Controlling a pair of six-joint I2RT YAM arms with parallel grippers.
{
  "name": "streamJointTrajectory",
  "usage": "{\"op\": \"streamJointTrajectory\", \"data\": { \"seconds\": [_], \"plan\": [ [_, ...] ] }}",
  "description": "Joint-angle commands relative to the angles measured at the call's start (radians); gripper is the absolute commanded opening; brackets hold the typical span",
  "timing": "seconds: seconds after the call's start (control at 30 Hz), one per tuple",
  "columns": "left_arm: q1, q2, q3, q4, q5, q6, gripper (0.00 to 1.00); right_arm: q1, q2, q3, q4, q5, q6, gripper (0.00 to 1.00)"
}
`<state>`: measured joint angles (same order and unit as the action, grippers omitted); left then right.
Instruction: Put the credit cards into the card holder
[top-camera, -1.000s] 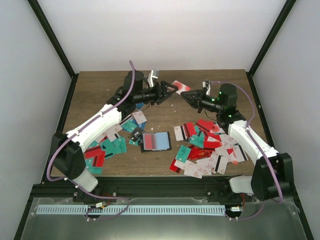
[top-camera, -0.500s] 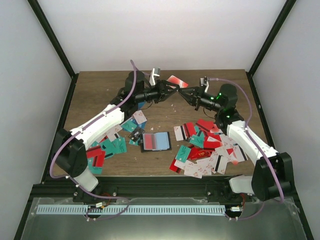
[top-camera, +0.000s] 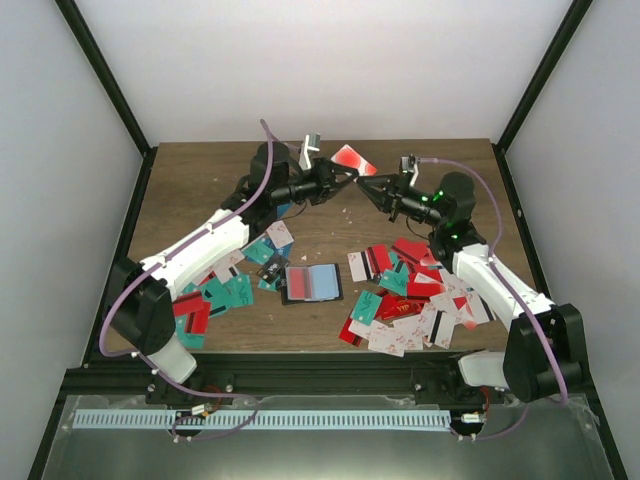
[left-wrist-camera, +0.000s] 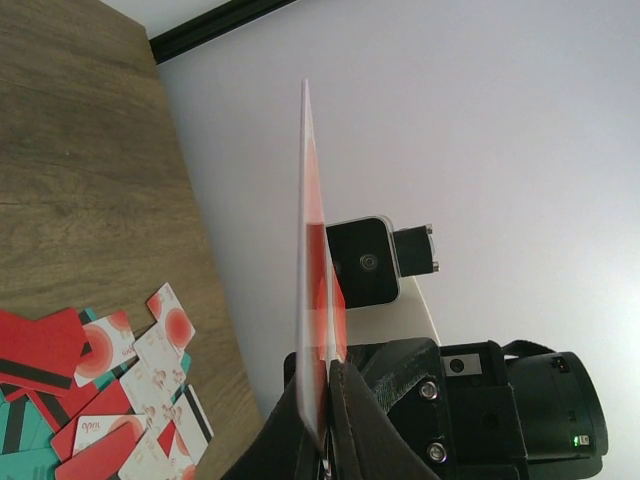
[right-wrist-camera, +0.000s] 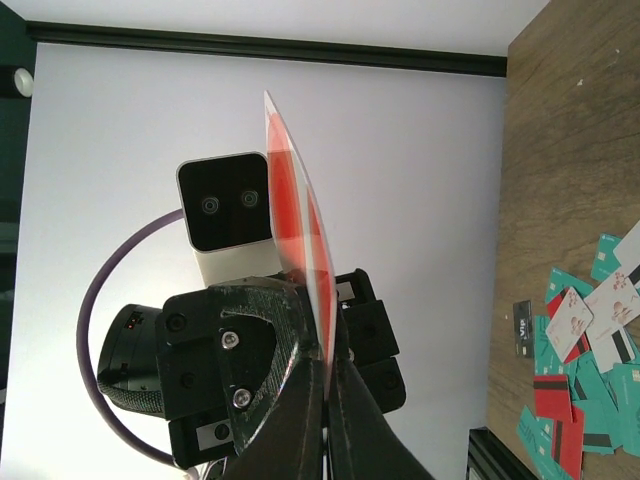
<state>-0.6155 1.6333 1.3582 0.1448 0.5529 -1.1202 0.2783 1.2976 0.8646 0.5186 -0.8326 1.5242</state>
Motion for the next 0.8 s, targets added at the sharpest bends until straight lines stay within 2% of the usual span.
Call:
{"op": "streamJointTrajectory", "data": {
  "seconds": [0.0, 0.13, 0.23, 0.33, 0.5, 0.77],
  "plan": [
    [0.0, -0.001, 0.007, 0.05, -0.041, 0.019, 0.04, 0.03, -0.02, -0.008, 0.037, -0.043, 0.007, 0.01],
    [0.0, 0.005, 0.012, 0.036, -0.041, 0.029, 0.04, 0.035, -0.013, -0.015, 0.046, -0.059, 0.004, 0.02],
    [0.006, -0.001, 0.02, -0.006, -0.031, 0.06, 0.04, 0.035, -0.02, -0.026, 0.029, -0.068, -0.015, 0.32],
    [0.016, -0.019, 0.019, -0.083, -0.004, 0.118, 0.04, 0.034, -0.024, -0.029, -0.032, -0.08, -0.072, 0.48],
    [0.043, -0.066, -0.021, -0.251, 0.049, 0.262, 0.04, 0.024, -0.036, -0.033, -0.165, -0.098, -0.209, 0.52],
    [0.078, -0.173, -0.188, -0.435, 0.119, 0.415, 0.04, 0.01, -0.031, -0.007, -0.44, -0.081, -0.489, 0.53]
  ]
}}
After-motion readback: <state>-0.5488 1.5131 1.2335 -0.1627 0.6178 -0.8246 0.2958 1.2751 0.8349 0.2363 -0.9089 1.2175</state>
